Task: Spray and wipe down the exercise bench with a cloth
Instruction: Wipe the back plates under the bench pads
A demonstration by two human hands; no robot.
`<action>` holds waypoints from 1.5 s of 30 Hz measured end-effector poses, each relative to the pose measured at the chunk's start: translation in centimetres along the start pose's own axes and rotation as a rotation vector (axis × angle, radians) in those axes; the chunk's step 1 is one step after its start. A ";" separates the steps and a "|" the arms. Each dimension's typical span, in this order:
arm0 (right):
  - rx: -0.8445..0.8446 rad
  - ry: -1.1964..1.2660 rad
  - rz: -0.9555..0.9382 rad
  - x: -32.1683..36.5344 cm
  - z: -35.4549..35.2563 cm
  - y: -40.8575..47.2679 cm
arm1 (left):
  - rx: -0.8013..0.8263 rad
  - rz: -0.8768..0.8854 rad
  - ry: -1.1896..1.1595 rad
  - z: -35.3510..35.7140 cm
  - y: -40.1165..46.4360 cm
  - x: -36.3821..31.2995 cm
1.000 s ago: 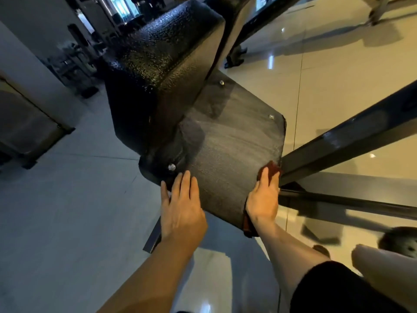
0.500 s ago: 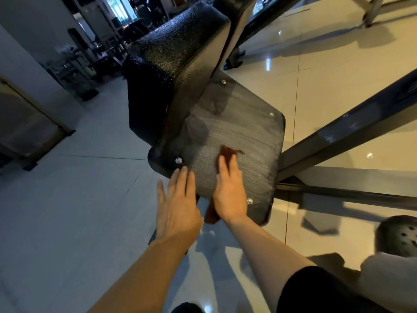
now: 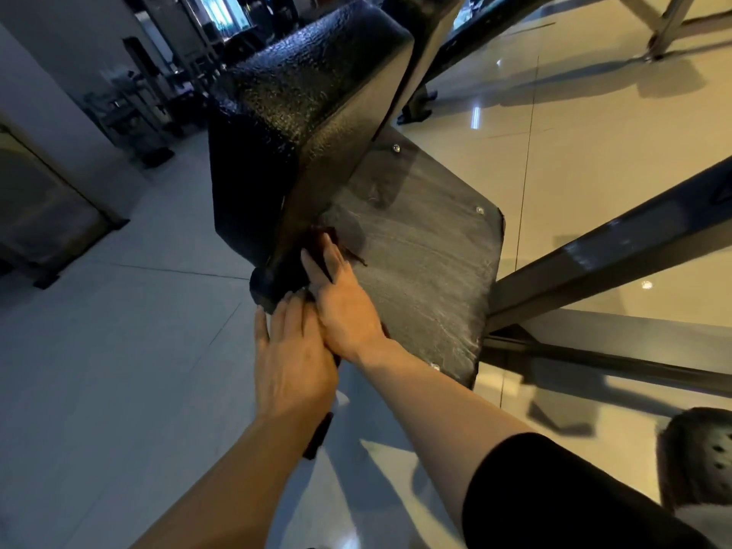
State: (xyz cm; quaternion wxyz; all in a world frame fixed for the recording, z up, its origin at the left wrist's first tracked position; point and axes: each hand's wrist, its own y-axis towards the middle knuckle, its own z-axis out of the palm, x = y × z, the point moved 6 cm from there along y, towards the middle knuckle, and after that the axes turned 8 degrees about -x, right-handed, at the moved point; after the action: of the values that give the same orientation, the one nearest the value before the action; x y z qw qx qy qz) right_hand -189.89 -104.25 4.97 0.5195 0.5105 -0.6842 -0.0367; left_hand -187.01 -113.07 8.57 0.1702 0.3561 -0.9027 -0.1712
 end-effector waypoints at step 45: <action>-0.198 -0.121 0.506 -25.3 -6.5 13.7 | -0.018 0.209 -0.024 9.7 18.7 -7.7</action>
State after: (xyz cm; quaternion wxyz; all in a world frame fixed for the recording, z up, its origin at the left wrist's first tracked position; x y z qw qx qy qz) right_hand -195.59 -75.98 -1.15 0.5178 0.2672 -0.8127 -0.0031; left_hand -196.82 -93.04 6.65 0.1794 0.2564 -0.9354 -0.1648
